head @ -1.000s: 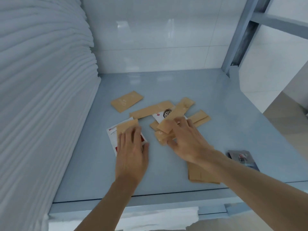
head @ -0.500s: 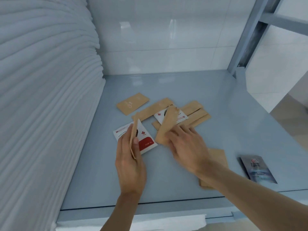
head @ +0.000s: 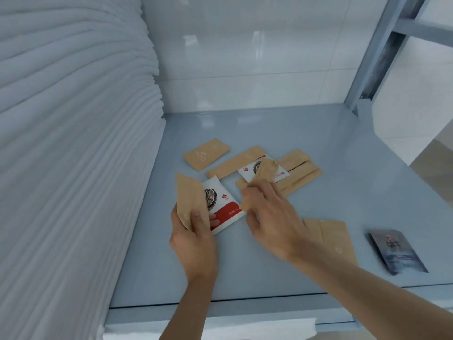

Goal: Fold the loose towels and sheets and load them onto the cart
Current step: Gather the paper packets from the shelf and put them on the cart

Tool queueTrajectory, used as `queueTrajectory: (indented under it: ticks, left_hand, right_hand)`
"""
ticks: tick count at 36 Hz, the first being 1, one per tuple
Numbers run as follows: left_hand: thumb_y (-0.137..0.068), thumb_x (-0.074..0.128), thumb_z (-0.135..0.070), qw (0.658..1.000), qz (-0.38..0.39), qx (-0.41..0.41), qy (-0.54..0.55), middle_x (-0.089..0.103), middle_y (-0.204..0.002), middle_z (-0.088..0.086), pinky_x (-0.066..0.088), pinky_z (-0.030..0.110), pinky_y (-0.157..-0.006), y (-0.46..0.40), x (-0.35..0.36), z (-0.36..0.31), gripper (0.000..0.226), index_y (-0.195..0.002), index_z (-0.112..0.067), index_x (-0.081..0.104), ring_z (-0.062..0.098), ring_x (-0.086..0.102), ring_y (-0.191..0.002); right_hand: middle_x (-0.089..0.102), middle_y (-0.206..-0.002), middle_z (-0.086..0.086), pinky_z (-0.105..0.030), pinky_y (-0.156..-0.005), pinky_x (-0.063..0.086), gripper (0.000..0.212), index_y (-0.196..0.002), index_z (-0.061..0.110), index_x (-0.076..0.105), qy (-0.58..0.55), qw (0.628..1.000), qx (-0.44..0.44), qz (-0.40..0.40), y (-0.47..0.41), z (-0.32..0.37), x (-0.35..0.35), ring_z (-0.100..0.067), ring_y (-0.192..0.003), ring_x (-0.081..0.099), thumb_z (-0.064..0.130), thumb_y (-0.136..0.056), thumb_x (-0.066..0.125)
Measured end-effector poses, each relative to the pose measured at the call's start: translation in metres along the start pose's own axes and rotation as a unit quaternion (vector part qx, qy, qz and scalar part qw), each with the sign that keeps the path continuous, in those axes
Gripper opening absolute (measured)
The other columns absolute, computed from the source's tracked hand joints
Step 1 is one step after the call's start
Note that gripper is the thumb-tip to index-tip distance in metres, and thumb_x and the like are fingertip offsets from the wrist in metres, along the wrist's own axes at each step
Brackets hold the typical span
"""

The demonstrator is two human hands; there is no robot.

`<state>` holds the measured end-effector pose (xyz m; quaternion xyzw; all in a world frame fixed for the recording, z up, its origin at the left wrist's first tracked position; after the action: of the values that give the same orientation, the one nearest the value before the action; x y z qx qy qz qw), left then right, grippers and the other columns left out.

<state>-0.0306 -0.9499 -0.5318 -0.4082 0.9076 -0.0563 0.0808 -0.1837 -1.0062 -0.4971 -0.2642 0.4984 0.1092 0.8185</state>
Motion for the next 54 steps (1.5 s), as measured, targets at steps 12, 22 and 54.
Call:
queueTrajectory:
  ticks: [12,22,54]
  left_hand:
    - [-0.097,0.057,-0.031,0.995,-0.077,-0.06,-0.021,0.065,-0.08,-0.001,0.056,0.039,-0.059,-0.01,-0.007,0.012,0.028,-0.116,-0.011,0.054,0.015,0.065,-0.063]
    - [-0.098,0.055,-0.02,0.995,-0.094,-0.039,0.015,0.064,-0.097,0.011,0.058,0.045,-0.068,-0.007,-0.006,0.008,0.027,-0.121,-0.009,0.048,0.02,0.069,-0.071]
    - [-0.097,0.061,-0.025,0.998,-0.006,-0.06,0.023,0.059,-0.083,-0.018,0.041,0.004,-0.041,-0.004,0.001,0.003,0.012,-0.101,-0.019,0.052,-0.021,0.06,-0.063]
  right_hand:
    - [0.055,-0.128,0.002,-0.034,-0.11,0.033,0.037,-0.131,0.021,0.059,0.037,0.995,-0.063,0.066,-0.002,0.024,0.034,-0.02,-0.124,0.049,0.028,-0.094,0.055]
    - [0.04,-0.141,-0.002,-0.036,-0.11,0.026,0.084,-0.146,0.012,0.029,0.103,0.988,0.063,0.099,-0.021,0.016,0.029,-0.024,-0.129,0.035,0.065,-0.086,0.055]
    - [0.056,-0.118,-0.003,-0.027,-0.094,0.038,0.031,-0.124,0.01,0.058,-0.115,0.949,0.273,-0.11,-0.057,-0.066,-0.018,-0.024,-0.117,0.05,0.013,-0.094,0.052]
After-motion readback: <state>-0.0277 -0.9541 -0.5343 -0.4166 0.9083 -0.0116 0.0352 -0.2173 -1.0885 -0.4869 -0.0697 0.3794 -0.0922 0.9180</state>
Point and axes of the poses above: each hand's wrist, its own y-axis away from the middle knuckle, its own x-axis out of the palm, z = x × y, the point moved 4 cm from there along -y, towards the middle knuckle
